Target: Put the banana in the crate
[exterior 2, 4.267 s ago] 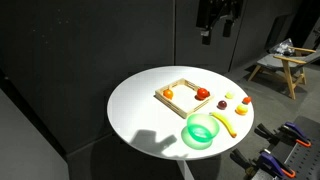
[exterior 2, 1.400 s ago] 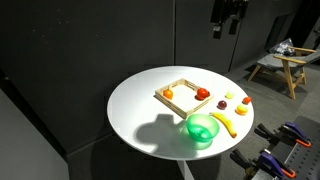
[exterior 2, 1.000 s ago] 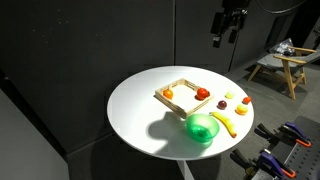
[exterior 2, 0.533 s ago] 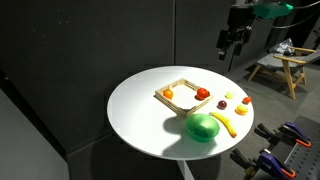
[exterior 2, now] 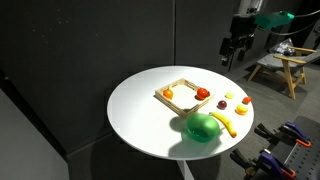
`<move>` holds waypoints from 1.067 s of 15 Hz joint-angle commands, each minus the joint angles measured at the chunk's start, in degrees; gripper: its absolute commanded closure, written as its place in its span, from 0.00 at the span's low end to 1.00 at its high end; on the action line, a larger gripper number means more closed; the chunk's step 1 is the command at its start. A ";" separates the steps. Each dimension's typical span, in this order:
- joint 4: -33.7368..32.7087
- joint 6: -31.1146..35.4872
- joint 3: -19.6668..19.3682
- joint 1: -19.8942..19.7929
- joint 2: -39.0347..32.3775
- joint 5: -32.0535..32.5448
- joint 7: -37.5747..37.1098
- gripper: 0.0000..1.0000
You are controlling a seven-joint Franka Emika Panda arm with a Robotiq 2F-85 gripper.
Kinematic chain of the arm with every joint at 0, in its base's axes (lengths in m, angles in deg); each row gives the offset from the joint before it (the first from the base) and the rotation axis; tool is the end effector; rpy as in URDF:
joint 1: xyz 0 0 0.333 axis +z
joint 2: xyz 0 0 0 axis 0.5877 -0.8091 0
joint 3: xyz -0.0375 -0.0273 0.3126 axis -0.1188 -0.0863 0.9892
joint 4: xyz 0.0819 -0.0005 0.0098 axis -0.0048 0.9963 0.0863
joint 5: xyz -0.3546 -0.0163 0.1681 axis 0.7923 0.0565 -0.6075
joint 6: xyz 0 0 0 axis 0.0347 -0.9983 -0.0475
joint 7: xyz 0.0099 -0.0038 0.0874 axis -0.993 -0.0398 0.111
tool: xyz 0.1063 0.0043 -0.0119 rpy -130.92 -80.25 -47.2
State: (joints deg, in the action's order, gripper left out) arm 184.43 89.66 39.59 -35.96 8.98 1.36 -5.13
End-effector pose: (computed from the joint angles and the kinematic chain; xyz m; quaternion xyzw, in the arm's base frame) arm 0.4406 0.0293 0.4211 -0.9981 0.0619 0.0063 0.0007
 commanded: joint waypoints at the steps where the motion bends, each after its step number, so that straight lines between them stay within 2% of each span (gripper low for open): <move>1: -0.07 -0.10 -0.23 0.24 -0.01 0.08 -0.04 0.00; 10: 0.92 0.95 -0.22 0.00 -0.50 0.20 -0.86 0.00; 16: 3.07 4.33 -0.12 -0.43 -1.57 0.48 -3.48 0.00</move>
State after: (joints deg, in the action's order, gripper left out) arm 186.20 91.64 39.57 -36.07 7.53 1.36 -6.64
